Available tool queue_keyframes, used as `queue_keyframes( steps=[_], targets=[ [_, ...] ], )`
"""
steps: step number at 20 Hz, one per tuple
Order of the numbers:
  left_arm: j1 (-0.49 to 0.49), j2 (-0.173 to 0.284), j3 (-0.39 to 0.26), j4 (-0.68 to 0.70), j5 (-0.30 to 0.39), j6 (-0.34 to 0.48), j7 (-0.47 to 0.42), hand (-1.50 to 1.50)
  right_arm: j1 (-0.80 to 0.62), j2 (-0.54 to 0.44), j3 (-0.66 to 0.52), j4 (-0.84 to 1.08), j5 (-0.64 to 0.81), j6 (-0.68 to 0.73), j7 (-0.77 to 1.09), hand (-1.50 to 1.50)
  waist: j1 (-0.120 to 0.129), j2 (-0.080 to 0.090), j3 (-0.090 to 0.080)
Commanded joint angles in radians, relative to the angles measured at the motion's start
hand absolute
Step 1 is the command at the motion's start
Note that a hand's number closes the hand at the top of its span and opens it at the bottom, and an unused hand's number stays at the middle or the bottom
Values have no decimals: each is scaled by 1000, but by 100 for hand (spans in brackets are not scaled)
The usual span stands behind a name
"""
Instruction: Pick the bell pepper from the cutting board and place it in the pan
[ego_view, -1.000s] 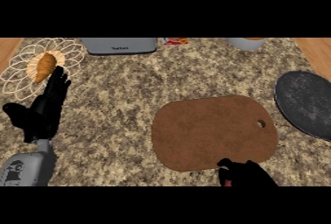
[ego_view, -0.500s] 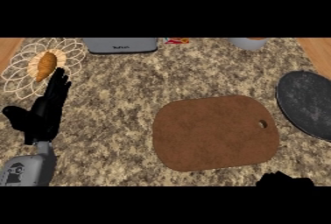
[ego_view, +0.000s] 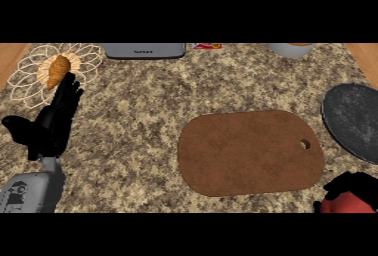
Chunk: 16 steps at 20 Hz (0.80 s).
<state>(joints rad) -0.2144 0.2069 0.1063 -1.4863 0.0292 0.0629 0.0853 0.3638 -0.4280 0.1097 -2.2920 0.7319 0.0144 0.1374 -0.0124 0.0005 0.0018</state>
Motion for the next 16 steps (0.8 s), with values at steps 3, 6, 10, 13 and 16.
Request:
queue_keyframes(
  steps=[3,6,10,13,16],
  targets=[
    [24,-16,-20,-18,-12,-1,-20,0,-194,-51,-337,191,-403,80,-41,150,23,3,0],
    [-7,-2,-7,-6,0,-12,9,0,-321,-138,-427,440,-396,91,-131,150,29,4,-1],
    [-52,-37,-47,20,-39,15,-2,0,-492,-214,-468,770,-372,70,-280,150,40,9,0],
    [-21,-18,-24,15,-3,-24,-26,0,-546,-263,-479,969,-253,-25,-393,150,54,11,1],
    [-51,-15,-19,7,-8,-13,-3,0,-641,-232,-455,1203,-183,-141,-478,150,66,15,2]
  ],
)
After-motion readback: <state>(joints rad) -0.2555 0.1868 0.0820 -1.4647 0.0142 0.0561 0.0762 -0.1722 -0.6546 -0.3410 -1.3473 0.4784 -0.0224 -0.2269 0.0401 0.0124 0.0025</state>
